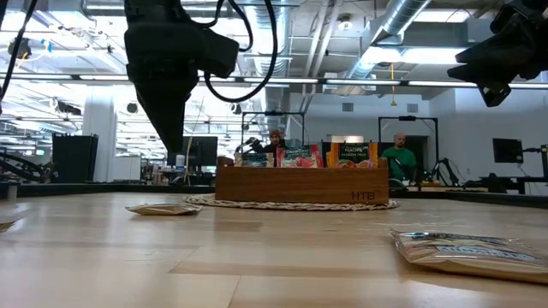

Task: Pick & Place Tea
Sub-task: Put the brown tea bag into the left section of the wooden organizer

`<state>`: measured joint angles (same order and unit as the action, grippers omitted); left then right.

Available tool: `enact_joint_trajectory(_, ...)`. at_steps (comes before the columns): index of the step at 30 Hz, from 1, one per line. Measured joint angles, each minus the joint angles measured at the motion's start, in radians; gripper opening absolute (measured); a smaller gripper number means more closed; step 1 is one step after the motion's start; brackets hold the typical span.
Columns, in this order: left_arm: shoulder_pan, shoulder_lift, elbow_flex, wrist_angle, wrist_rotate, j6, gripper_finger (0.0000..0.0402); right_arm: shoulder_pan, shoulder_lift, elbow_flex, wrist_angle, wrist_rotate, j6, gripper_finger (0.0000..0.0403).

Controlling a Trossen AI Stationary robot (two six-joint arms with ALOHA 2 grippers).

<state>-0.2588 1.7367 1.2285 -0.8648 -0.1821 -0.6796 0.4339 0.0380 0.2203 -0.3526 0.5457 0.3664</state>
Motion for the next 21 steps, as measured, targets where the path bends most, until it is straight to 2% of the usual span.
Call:
enact_joint_trajectory(13,0.004,0.000,-0.039,0.029,-0.027,0.044,0.0212,0.000,0.000,0.000,0.000,0.000,0.000,0.0123)
enact_joint_trajectory(21,0.005,-0.001,-0.068,0.083,-0.013,0.157,0.0232,0.000,0.000,0.000,-0.001,0.000,0.000,0.0123)
